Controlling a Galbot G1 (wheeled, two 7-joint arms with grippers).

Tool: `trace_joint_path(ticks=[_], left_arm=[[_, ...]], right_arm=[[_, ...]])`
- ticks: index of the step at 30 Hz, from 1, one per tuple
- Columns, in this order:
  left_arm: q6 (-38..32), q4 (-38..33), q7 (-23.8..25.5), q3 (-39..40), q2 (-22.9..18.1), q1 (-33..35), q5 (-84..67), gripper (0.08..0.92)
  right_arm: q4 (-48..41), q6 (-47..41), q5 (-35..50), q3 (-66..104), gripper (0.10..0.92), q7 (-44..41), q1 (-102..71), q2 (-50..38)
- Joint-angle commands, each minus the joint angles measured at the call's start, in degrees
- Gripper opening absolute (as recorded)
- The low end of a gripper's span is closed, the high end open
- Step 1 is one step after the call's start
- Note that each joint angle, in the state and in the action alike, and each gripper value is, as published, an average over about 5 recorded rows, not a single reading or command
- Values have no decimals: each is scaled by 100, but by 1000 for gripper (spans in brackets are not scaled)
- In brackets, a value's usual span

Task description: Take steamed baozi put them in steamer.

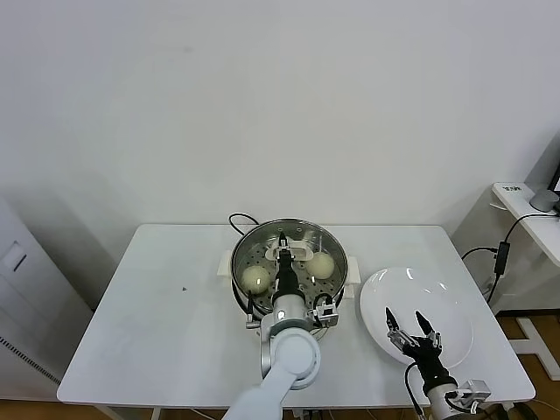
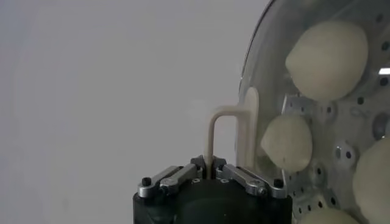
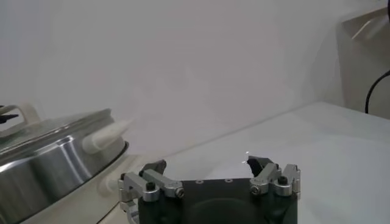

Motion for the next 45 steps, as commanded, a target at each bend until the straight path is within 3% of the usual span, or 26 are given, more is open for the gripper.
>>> trace_joint_path(ticks=[1,12,25,34,37,45], left_arm=[[279,43,-225,2,-281,20,-110,131],[279,-277,-386,-26,-281,95,-439,158],[279,-1232,78,39,-280,527,-591,524],[279,-1654,121,-15,-93,845,-597,757],[279,-1765,128,-31,-13,954,-597,815],[279,-2144,85,-270,244,1256,-605,823]], right_arm=[[-6,9,6,3,823,-2,1,-4],[66,-24,15,17,823,12,6,-5],[71,-30,-2,16,823,7,5,12],[101,-33,-33,13,823,5,-7,40],[113,-31,-35,13,823,4,-16,44],[194,-8,-35,13,823,-6,-75,43]])
